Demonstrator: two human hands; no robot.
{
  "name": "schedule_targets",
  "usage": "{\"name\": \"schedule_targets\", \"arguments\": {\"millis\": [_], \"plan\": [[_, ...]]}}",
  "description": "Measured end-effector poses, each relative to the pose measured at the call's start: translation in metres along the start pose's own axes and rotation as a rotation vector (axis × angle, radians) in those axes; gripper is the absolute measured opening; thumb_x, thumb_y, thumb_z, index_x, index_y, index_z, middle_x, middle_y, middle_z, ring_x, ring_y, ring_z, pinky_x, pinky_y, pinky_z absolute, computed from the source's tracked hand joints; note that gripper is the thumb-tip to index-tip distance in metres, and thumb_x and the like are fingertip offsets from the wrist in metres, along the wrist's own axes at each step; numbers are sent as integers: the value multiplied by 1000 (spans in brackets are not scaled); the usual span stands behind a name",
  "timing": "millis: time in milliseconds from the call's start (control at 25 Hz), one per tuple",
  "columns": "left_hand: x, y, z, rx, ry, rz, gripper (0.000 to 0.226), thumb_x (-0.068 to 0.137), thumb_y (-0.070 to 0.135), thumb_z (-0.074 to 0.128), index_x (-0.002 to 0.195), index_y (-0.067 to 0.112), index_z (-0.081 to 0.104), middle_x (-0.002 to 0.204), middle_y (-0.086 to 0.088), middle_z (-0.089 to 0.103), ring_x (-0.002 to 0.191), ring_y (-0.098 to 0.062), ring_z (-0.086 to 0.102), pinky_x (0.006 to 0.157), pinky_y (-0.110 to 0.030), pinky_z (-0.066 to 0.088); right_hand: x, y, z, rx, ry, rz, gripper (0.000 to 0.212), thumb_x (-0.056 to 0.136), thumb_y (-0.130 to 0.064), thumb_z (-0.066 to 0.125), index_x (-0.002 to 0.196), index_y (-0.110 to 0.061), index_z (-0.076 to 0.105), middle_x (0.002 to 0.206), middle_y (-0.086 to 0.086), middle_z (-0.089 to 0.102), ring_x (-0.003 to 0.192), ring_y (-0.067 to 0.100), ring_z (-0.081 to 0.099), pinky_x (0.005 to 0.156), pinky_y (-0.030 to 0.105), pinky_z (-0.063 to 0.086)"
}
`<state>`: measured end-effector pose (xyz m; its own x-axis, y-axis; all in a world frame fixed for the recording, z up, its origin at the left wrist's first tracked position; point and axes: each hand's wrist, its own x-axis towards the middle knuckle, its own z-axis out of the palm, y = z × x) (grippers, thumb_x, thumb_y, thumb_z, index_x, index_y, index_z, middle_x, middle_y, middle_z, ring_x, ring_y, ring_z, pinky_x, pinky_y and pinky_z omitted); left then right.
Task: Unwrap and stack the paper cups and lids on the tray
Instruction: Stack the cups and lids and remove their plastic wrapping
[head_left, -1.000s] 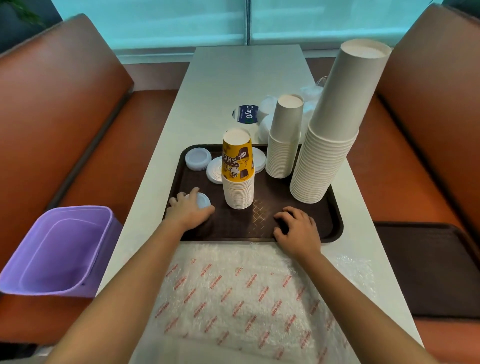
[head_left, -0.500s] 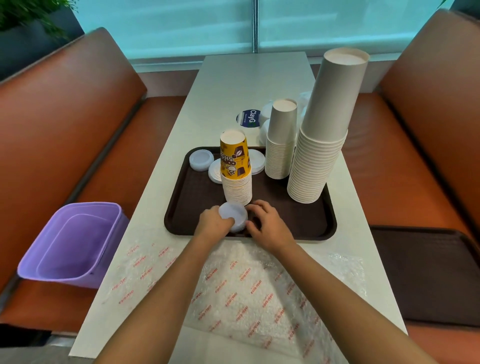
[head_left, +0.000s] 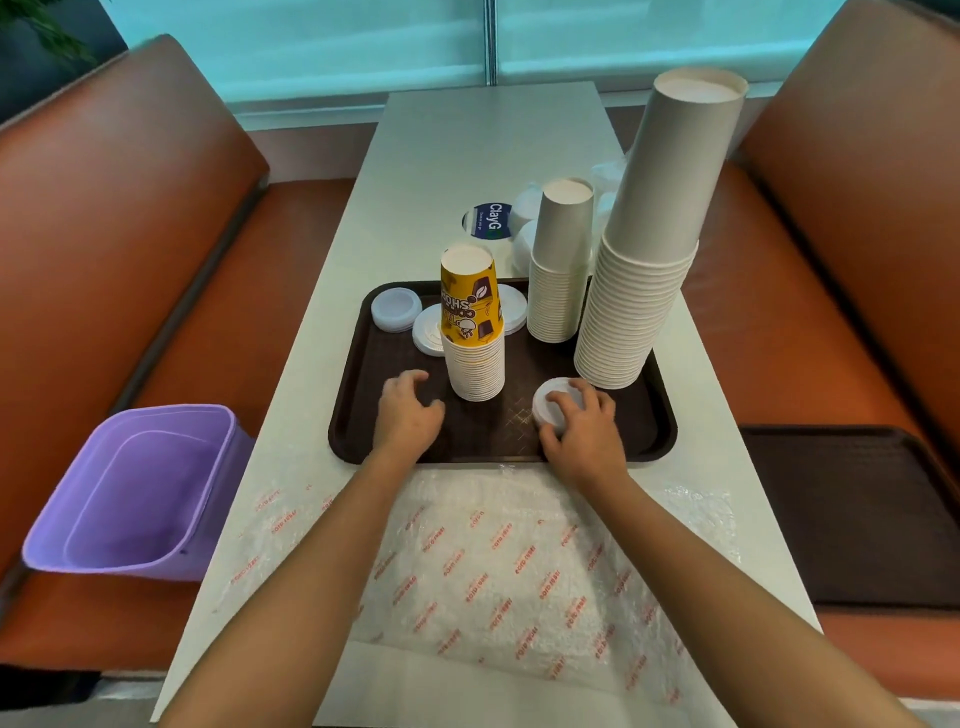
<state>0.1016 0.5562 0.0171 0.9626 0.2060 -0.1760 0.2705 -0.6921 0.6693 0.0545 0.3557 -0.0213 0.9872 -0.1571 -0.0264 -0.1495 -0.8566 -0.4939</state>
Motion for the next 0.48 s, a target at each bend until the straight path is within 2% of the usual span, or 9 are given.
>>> {"name": "schedule_targets", "arguments": {"millis": [80,240,360,480], "plan": [[26,-3,-11,222,6,175,56,88,13,61,139,19,40,148,-5,31,133,-24,36,103,-37,39,1,0,2,43,9,13,42,89,-29,56,130,-22,52,151,1,28,134,26,21,99,39,42],[81,5,-24,604,-135,417,76,87,12,62,149,28,21,158,-1,13,143,-25,18,109,-45,32,3,0,5,87,36,9,38,87,-27,58,125,-23,56,149,-2,32,134,23,21,92,40,45],[109,8,-20,694,-247,500,67,94,24,53,150,30,17,159,2,8,145,-22,12,110,-46,29,4,-1,8,72,68,27,36,86,-28,59,123,-24,57,147,-4,34,134,22,23,90,42,48],[119,-3,-11,636,-291,516,54,98,35,45,148,26,27,158,1,14,144,-21,16,110,-45,29,5,-2,11,70,71,35,36,86,-29,60,121,-24,58,147,-4,35,134,22,23,89,42,49]]}}
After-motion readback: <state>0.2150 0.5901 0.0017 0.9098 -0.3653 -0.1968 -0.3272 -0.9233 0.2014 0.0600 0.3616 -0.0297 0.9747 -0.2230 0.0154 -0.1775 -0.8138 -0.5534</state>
